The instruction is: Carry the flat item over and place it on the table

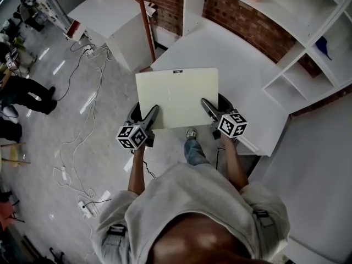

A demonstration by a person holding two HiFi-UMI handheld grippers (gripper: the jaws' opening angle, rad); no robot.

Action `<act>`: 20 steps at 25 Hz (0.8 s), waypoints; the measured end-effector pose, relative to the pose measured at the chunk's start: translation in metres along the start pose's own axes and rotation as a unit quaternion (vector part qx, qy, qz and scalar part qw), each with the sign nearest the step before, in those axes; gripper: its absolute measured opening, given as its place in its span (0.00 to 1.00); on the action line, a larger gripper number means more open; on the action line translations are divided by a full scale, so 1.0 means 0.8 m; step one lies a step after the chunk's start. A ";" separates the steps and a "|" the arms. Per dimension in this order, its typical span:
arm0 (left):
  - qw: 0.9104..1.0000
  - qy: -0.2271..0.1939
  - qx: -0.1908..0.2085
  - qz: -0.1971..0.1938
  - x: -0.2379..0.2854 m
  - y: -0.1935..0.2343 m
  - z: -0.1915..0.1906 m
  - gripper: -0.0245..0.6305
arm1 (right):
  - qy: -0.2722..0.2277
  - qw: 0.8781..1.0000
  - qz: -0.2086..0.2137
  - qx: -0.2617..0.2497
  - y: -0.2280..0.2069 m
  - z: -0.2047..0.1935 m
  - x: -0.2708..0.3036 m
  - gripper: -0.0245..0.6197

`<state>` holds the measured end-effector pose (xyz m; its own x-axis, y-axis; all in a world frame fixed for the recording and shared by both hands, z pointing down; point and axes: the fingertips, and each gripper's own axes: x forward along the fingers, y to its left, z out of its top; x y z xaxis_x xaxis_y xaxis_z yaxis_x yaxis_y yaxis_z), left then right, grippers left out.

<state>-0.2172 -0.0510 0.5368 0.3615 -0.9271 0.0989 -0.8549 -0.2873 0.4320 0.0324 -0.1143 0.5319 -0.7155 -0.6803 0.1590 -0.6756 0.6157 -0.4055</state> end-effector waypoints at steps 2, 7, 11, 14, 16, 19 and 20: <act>1.000 0.000 0.003 0.000 0.022 0.004 0.006 0.63 | 0.000 1.000 0.001 0.002 -0.016 0.009 0.015 0.60; 1.000 -0.001 0.006 0.008 0.081 0.013 0.022 0.63 | 0.001 1.000 0.007 0.007 -0.060 0.037 0.055 0.60; 1.000 -0.004 0.003 0.018 0.122 0.022 0.040 0.63 | 0.003 1.000 0.018 0.006 -0.087 0.066 0.089 0.60; 1.000 -0.006 0.004 0.026 0.150 0.029 0.055 0.63 | 0.003 1.000 0.026 0.007 -0.106 0.086 0.115 0.60; 1.000 -0.007 0.007 0.029 0.169 0.031 0.065 0.63 | 0.004 1.000 0.030 0.008 -0.118 0.098 0.129 0.60; 0.999 -0.007 0.009 0.031 0.194 0.034 0.075 0.63 | 0.005 0.999 0.033 0.009 -0.135 0.113 0.145 0.60; 0.999 -0.007 0.009 0.032 0.203 0.035 0.077 0.63 | 0.005 0.999 0.034 0.010 -0.142 0.117 0.151 0.60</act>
<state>-0.2053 -0.2248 0.5101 0.3006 -0.9470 0.1135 -0.8825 -0.2311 0.4097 0.0396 -0.3037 0.5131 -0.7620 -0.6322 0.1400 -0.6213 0.6528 -0.4335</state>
